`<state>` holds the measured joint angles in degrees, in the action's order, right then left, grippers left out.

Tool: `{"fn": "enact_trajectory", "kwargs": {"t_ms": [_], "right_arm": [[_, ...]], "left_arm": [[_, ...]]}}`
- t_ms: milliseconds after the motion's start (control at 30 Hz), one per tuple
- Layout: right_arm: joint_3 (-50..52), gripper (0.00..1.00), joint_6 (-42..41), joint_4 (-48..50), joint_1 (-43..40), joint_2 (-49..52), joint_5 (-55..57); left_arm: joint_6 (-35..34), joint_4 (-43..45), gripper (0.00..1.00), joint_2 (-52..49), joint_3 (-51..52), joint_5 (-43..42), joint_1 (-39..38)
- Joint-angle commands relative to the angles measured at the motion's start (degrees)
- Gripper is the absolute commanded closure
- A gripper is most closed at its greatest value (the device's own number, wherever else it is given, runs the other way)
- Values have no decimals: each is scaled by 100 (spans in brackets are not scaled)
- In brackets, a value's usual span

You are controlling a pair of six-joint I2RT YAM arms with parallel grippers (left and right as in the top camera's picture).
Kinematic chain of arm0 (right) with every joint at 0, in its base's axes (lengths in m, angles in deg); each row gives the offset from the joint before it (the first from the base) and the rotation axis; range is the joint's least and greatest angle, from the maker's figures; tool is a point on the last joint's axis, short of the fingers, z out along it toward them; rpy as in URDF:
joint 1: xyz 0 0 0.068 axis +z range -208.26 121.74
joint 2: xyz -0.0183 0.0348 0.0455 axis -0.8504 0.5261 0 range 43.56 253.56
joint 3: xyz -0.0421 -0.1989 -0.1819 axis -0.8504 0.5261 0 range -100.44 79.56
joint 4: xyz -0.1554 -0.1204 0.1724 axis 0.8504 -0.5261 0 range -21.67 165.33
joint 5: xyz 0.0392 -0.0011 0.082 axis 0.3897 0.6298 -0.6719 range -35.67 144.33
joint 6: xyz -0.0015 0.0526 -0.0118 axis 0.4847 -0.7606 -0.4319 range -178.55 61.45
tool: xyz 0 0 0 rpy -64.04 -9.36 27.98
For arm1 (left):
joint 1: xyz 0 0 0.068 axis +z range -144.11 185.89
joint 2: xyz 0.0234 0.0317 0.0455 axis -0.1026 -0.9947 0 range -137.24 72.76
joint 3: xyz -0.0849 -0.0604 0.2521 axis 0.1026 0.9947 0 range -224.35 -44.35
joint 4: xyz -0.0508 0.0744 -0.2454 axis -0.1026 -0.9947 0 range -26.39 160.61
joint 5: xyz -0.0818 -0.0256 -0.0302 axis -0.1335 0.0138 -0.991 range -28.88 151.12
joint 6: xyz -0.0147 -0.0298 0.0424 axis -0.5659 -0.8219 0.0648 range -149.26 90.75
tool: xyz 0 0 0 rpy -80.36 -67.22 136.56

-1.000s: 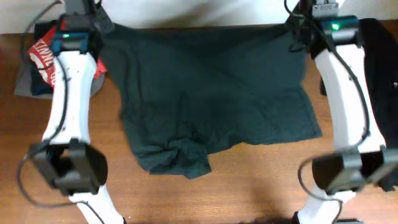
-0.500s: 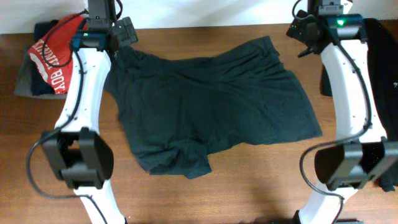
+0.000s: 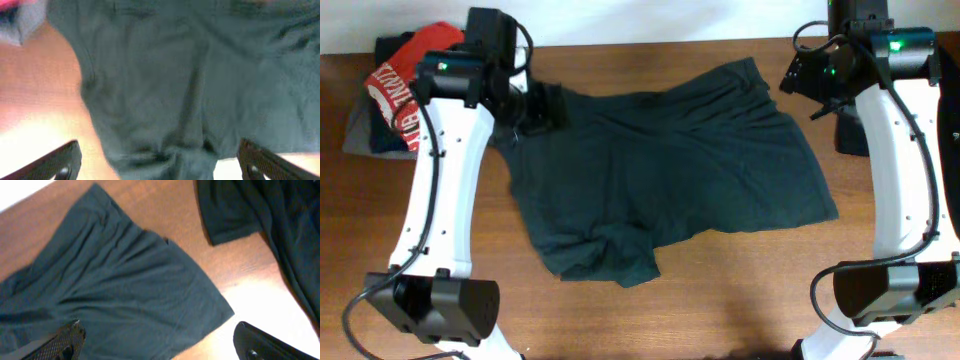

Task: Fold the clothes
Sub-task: 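Lower the hem onto the far edge and open both grippers, then move the left gripper to the folded shirt's lower left corner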

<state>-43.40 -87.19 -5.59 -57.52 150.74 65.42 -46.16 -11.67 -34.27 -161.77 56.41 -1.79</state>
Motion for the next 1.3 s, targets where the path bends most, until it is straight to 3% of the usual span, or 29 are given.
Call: {"fn": "enact_trajectory", "kwargs": {"t_ms": [0, 133, 367, 567, 967, 1267], "right_arm": [[-50, 1, -74, -162, -11, -81, -107], [-50, 1, -74, -308, -11, -81, -105], [-50, 1, -70, -310, -11, -81, -103], [-50, 1, -70, -297, -13, -81, -76], [-50, 1, -70, -238, -74, -81, 7], [-48, 1, -70, -129, -114, -79, 4]], "left_arm": [[-11, -651, 1, -13, 11, -170, -149], [-2, -1436, 1, -13, 26, -146, -352], [138, -1445, 1, 57, 809, -380, -1019], [-295, -1373, 1, 61, 2203, -428, -1508], [-846, 684, 1, 131, 5233, -999, -1692], [-883, 2299, 1, 131, 6146, -1069, -1692]]}}
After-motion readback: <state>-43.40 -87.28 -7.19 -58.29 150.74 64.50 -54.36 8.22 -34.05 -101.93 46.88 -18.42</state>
